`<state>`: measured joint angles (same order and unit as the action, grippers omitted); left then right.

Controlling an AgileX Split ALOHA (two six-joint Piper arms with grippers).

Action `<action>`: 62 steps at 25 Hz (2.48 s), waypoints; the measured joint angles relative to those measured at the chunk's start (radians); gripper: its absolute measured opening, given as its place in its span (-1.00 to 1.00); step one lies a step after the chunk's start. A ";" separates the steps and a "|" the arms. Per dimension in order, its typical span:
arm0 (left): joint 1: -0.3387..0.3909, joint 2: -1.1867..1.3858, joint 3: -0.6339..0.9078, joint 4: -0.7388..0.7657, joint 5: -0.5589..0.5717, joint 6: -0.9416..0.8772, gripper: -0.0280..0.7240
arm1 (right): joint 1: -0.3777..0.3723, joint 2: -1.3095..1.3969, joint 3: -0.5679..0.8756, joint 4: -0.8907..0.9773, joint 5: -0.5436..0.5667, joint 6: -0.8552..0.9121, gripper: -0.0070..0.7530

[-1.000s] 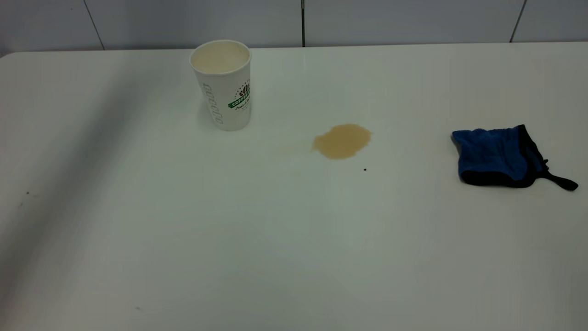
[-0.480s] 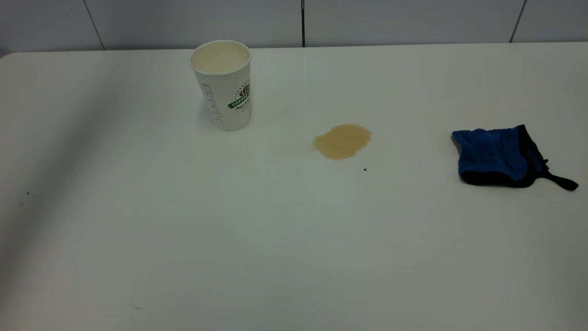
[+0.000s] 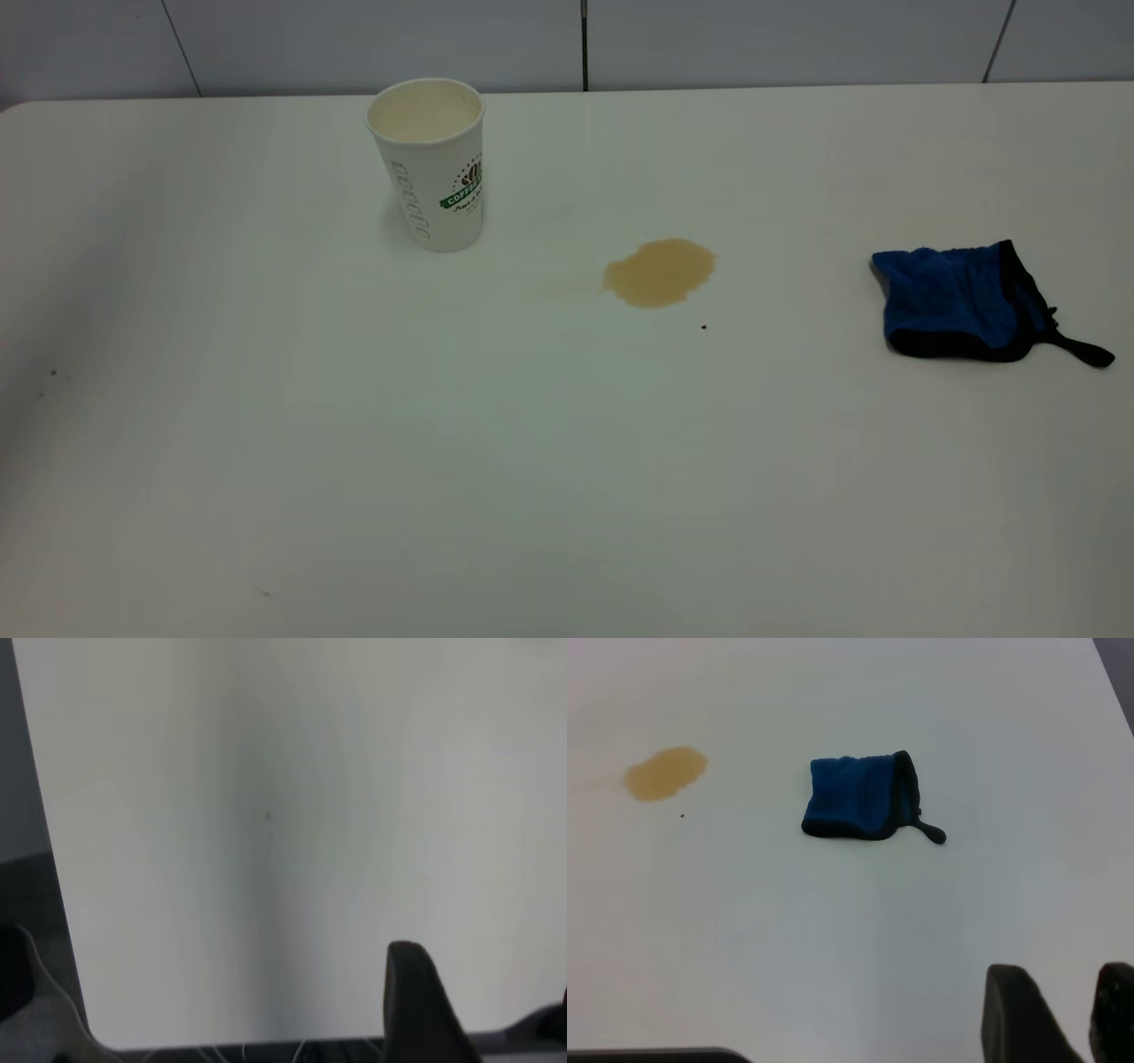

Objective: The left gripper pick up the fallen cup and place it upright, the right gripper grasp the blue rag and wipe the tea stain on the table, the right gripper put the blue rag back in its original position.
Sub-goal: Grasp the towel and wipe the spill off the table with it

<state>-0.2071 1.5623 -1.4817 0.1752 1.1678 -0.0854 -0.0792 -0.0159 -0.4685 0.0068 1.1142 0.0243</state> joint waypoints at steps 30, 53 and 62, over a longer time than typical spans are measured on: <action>0.234 -1.376 0.971 -0.088 -0.008 -0.043 0.21 | 0.000 0.000 0.000 0.000 0.000 0.000 -0.35; 0.228 -1.580 0.995 -0.121 -0.030 0.028 0.21 | 0.000 0.000 0.000 0.000 0.000 0.000 -0.35; 0.228 -1.580 0.995 -0.121 -0.031 0.028 0.21 | 0.000 0.000 0.000 0.000 0.000 0.000 -0.35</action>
<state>0.0206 -0.0177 -0.4870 0.0543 1.1364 -0.0569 -0.0792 -0.0159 -0.4685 0.0068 1.1142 0.0243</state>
